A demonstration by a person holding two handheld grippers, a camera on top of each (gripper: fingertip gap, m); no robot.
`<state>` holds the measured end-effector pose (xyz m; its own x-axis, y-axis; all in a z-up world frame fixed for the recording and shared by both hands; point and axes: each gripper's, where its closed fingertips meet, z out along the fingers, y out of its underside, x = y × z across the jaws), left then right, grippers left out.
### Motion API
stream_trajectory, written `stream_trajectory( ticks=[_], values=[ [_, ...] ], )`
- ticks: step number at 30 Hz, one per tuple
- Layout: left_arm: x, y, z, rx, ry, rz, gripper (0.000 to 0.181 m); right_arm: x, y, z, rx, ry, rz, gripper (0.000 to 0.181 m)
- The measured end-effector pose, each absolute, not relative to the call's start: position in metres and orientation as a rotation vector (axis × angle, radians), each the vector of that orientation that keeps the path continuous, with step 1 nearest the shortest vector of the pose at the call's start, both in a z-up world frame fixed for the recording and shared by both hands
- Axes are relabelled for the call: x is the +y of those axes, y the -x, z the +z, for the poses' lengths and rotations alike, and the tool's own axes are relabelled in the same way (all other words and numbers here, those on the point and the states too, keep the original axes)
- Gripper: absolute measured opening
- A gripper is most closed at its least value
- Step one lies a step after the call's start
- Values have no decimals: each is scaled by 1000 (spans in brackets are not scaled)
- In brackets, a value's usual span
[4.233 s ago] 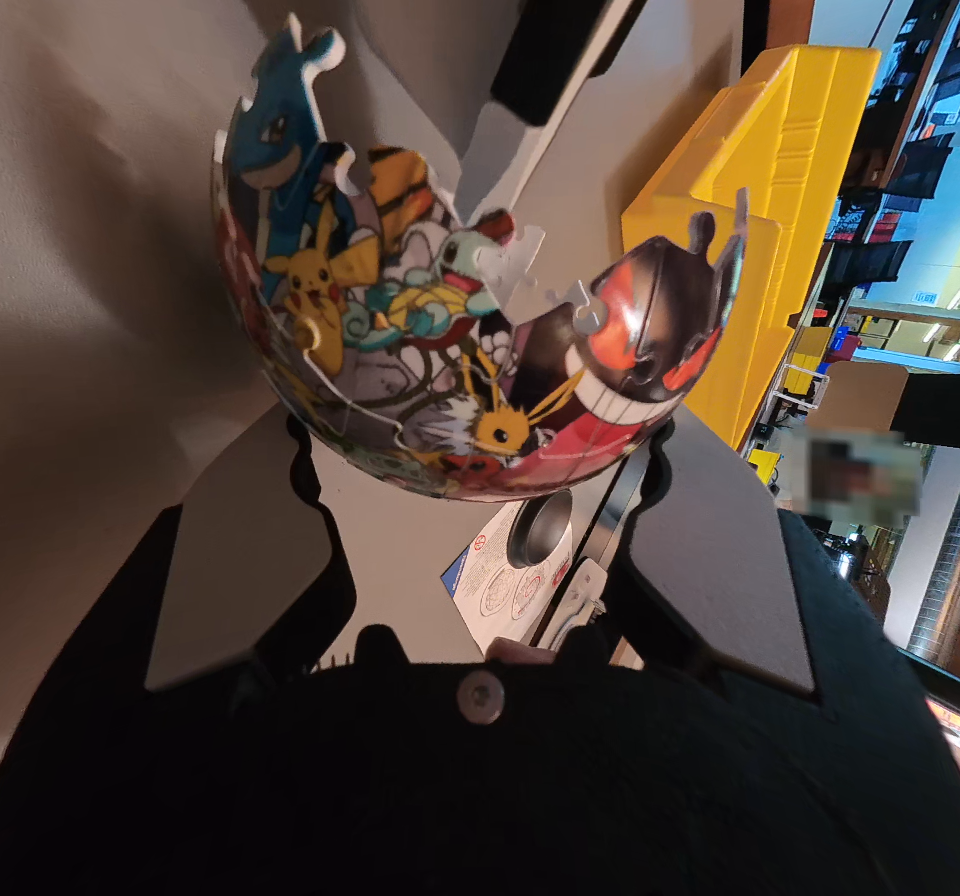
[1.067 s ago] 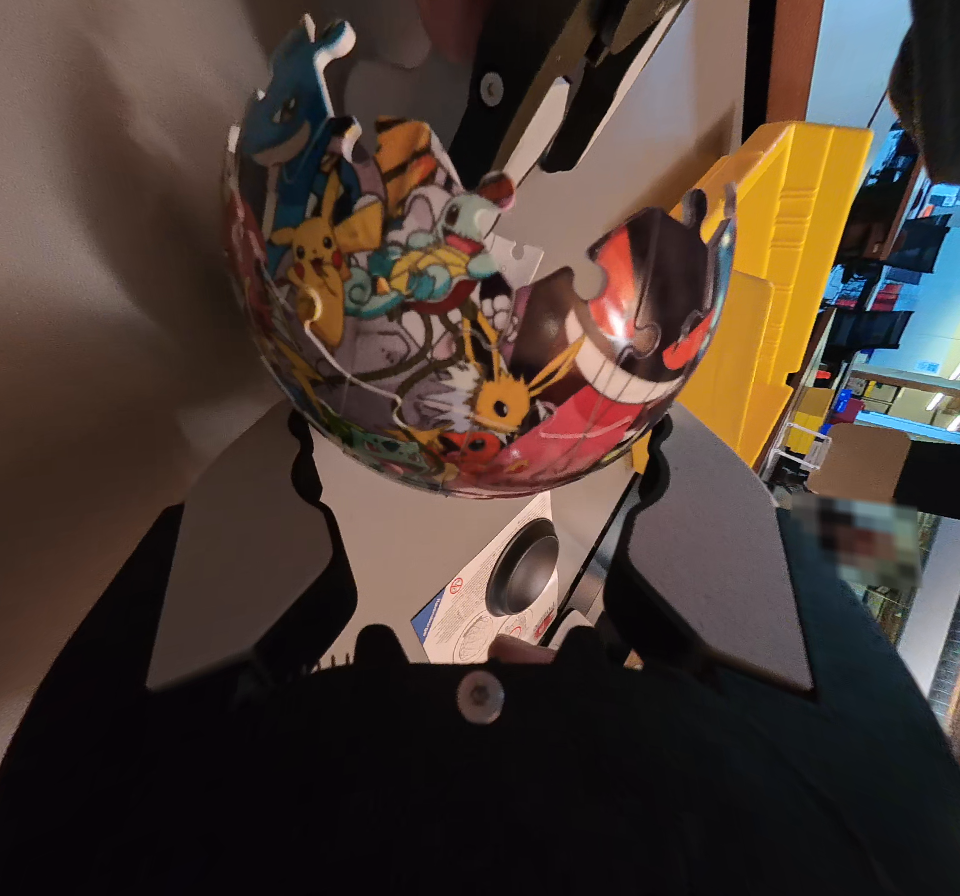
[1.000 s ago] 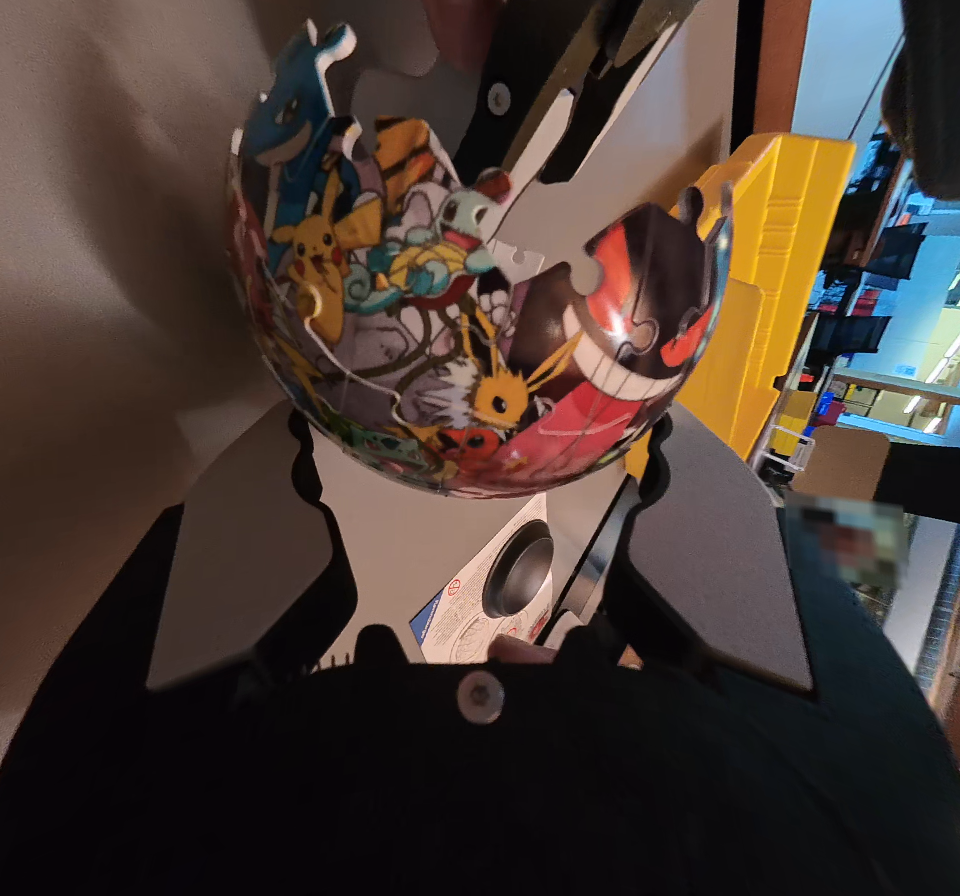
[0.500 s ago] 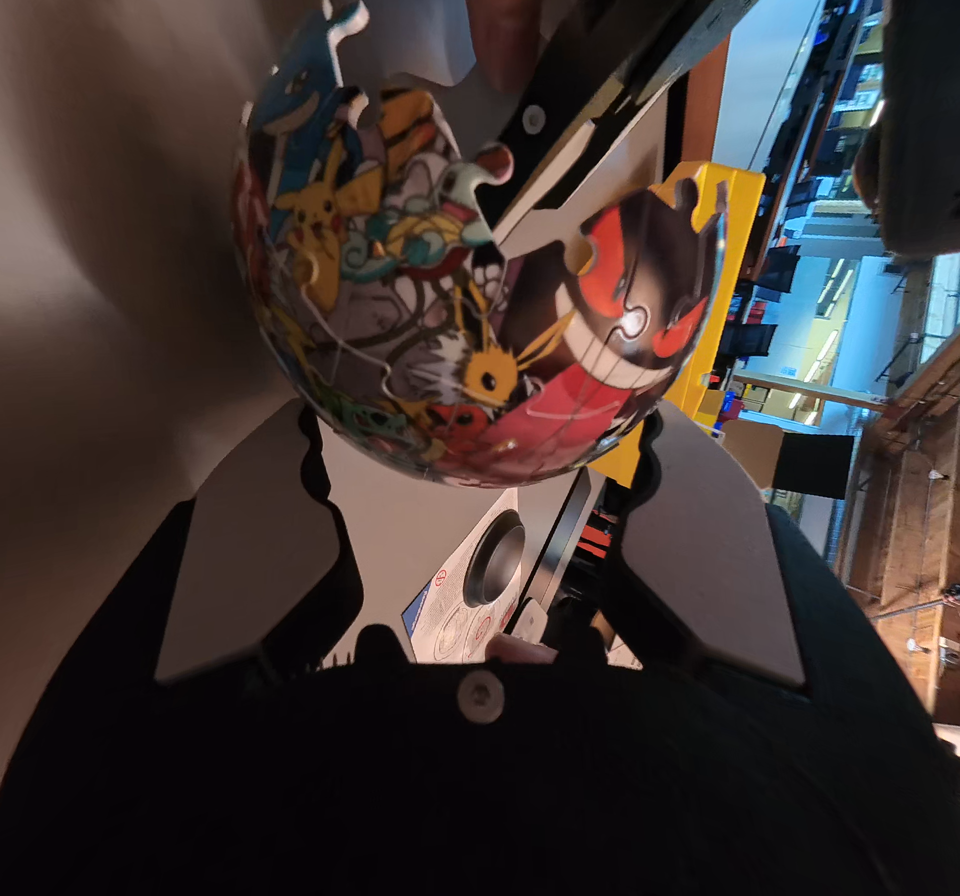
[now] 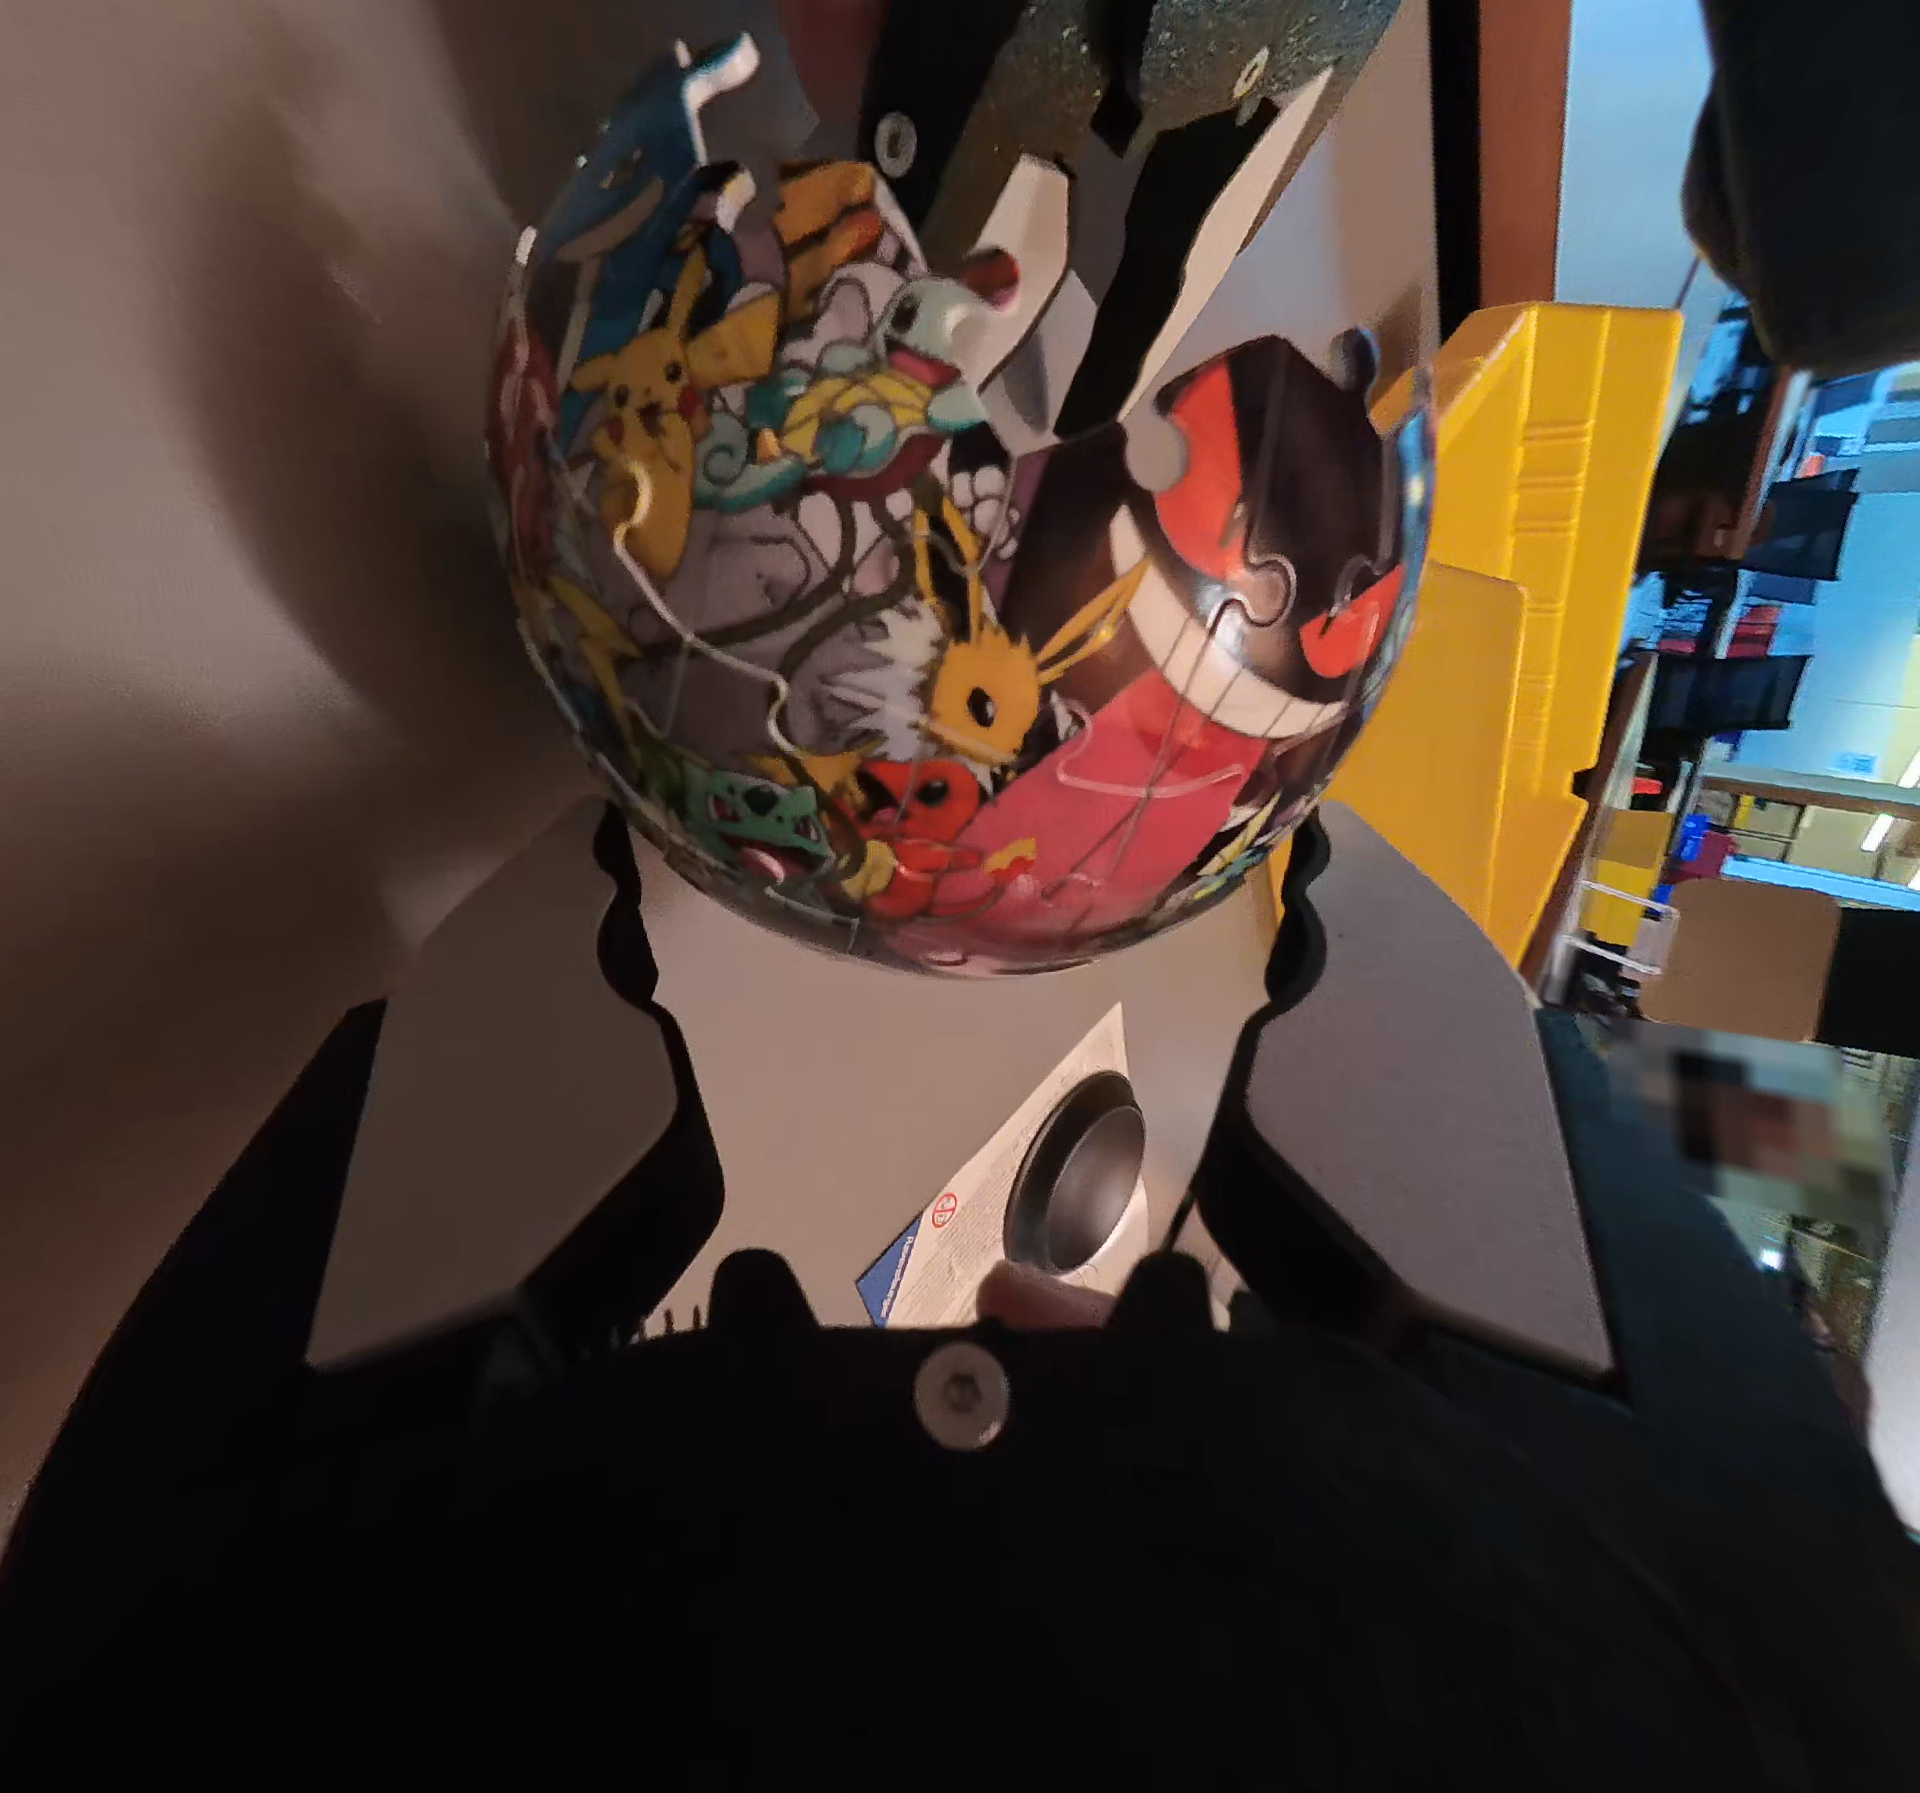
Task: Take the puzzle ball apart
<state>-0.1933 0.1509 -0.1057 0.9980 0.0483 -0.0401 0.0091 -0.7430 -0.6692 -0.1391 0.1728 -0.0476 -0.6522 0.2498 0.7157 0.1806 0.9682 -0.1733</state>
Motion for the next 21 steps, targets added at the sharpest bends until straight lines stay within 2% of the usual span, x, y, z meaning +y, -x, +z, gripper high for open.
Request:
stream_trajectory(
  ticks=[3,9,21],
  values=[
    [151,196,-109,-89,2398,17,97,172,139,-48,-2331,320,143,117],
    [150,201,-96,-163,2332,-97,91,177,137,-50,-2375,353,149,117],
    [147,227,-103,-233,2370,118,89,179,136,-54,-2438,345,104,117]
  ],
)
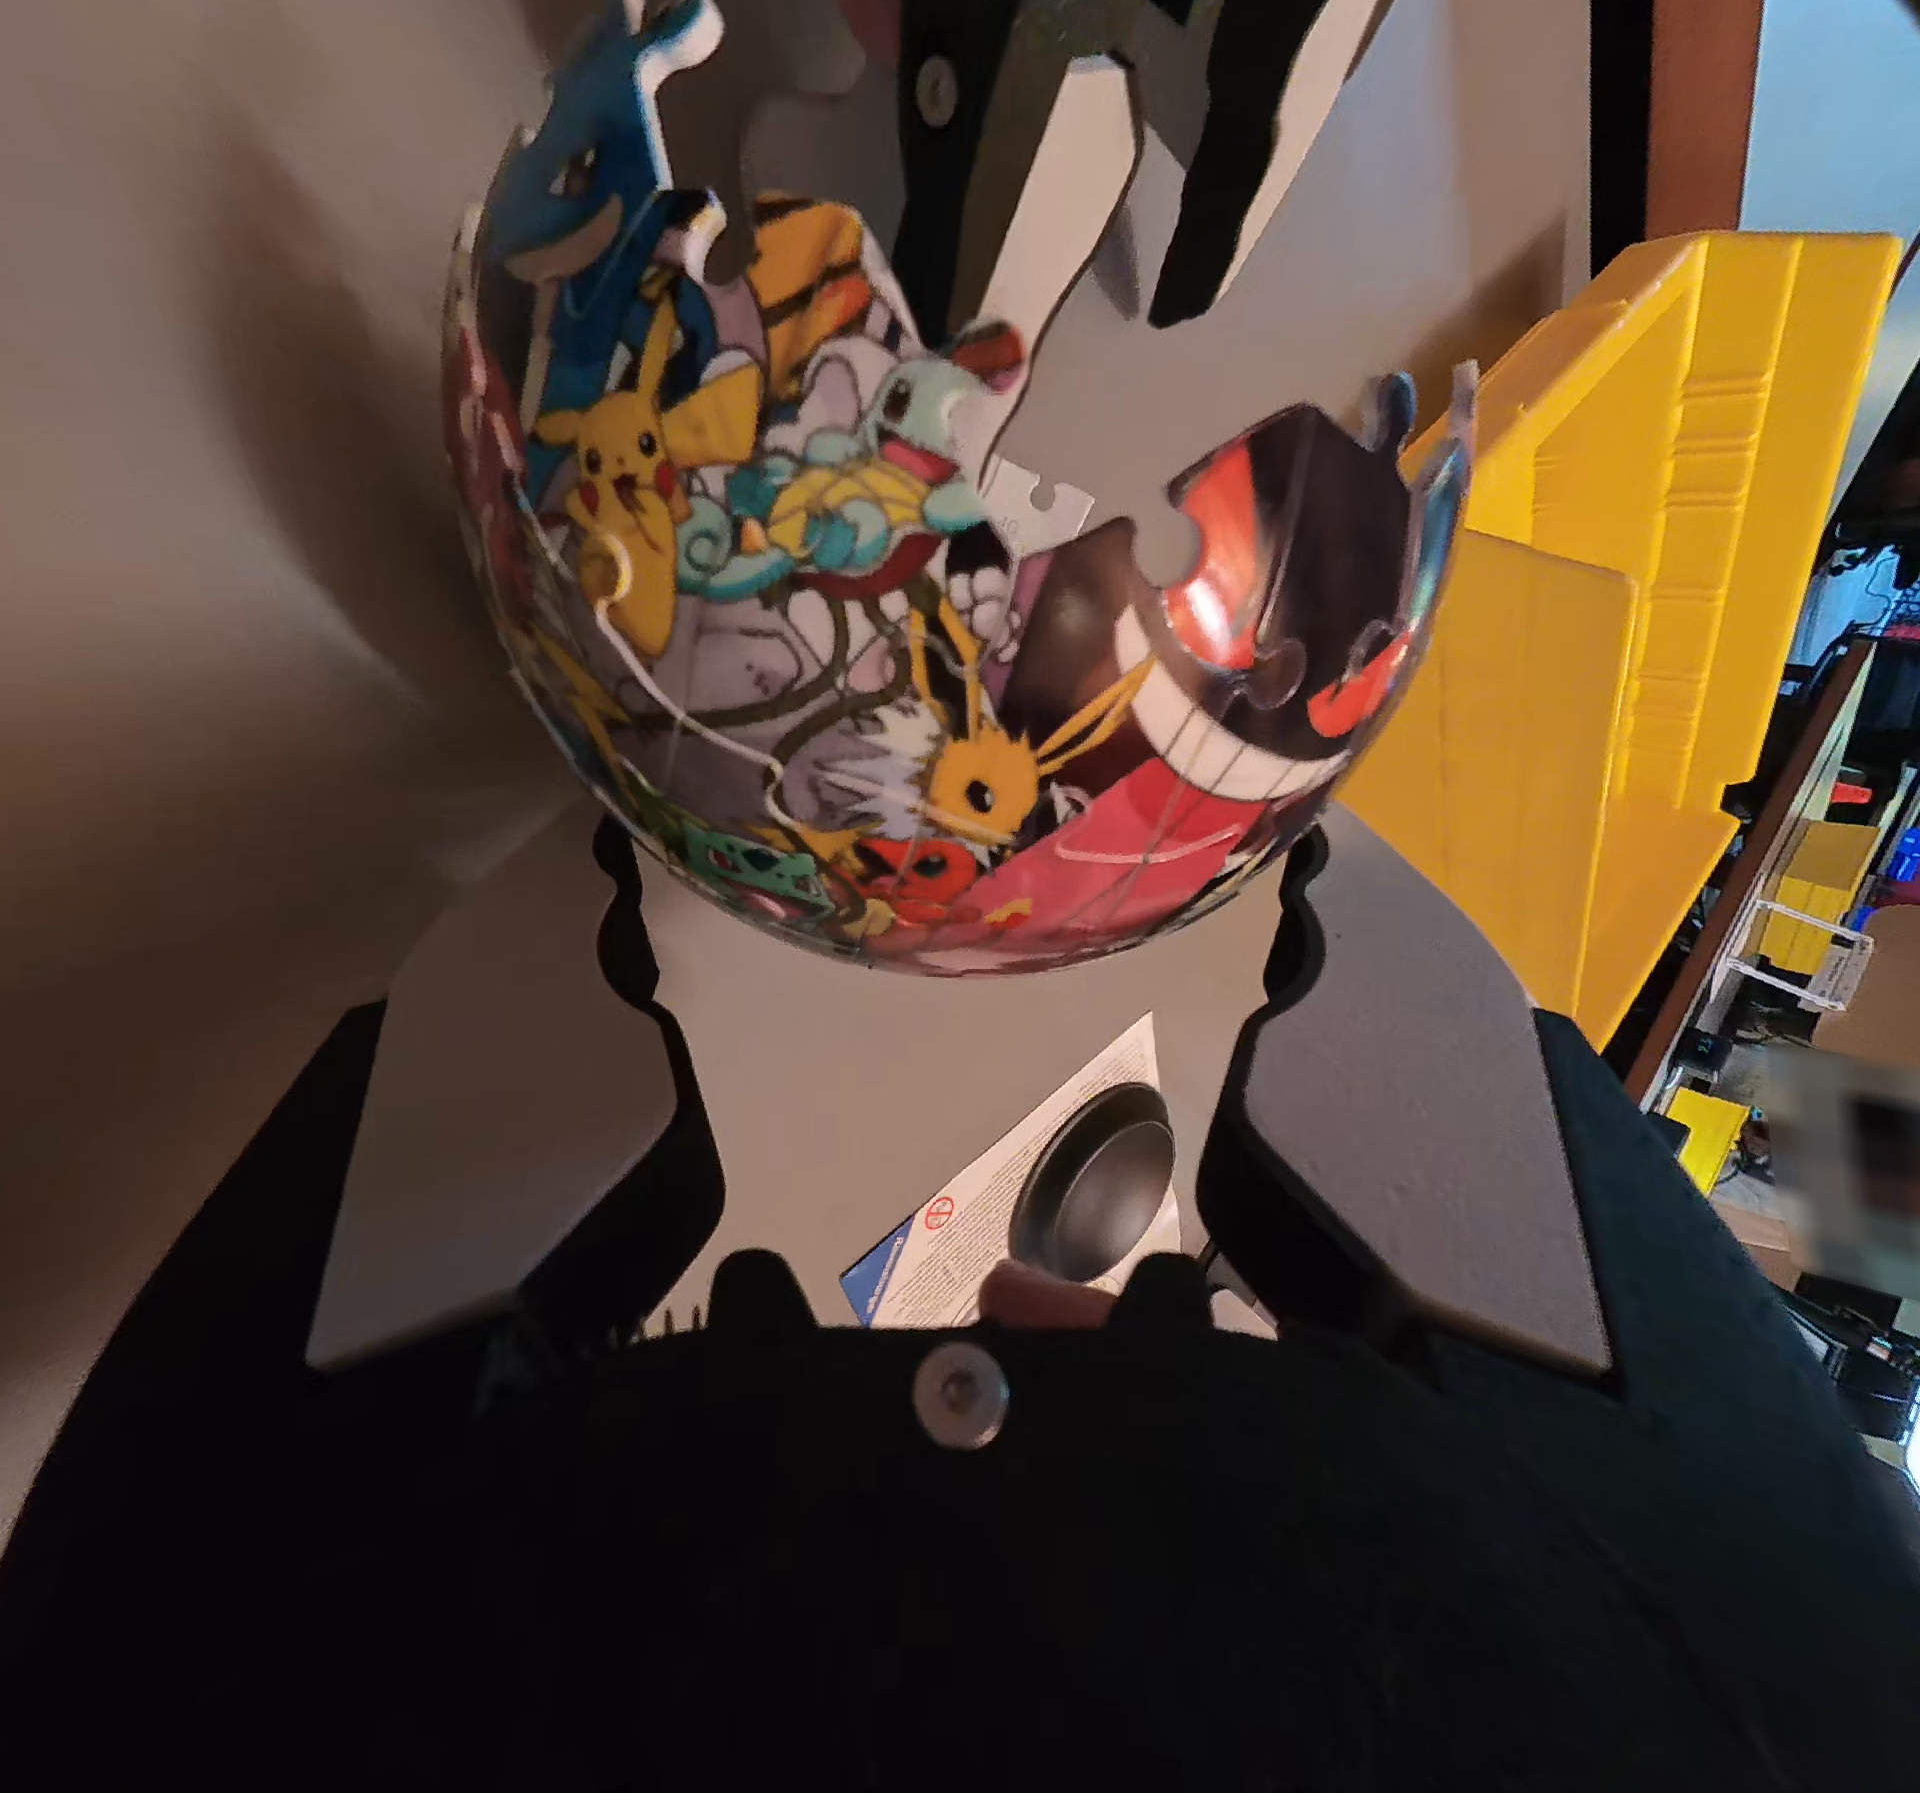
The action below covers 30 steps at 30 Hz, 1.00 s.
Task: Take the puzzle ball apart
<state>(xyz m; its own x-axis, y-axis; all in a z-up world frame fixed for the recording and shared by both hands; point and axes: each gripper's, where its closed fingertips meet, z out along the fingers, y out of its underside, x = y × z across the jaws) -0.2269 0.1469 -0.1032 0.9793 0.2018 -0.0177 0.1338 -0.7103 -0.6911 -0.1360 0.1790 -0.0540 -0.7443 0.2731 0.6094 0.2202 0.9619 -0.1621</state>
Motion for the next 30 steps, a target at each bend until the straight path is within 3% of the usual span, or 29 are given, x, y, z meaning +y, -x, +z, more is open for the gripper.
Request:
stream_trajectory(
  ticks=[22,30],
  values=[
    [147,224,-108,-219,2382,73,94,165,146,-51,-2414,449,536,118],
    [149,215,-104,-76,2364,103,80,166,148,-49,-2396,470,565,117]
  ],
)
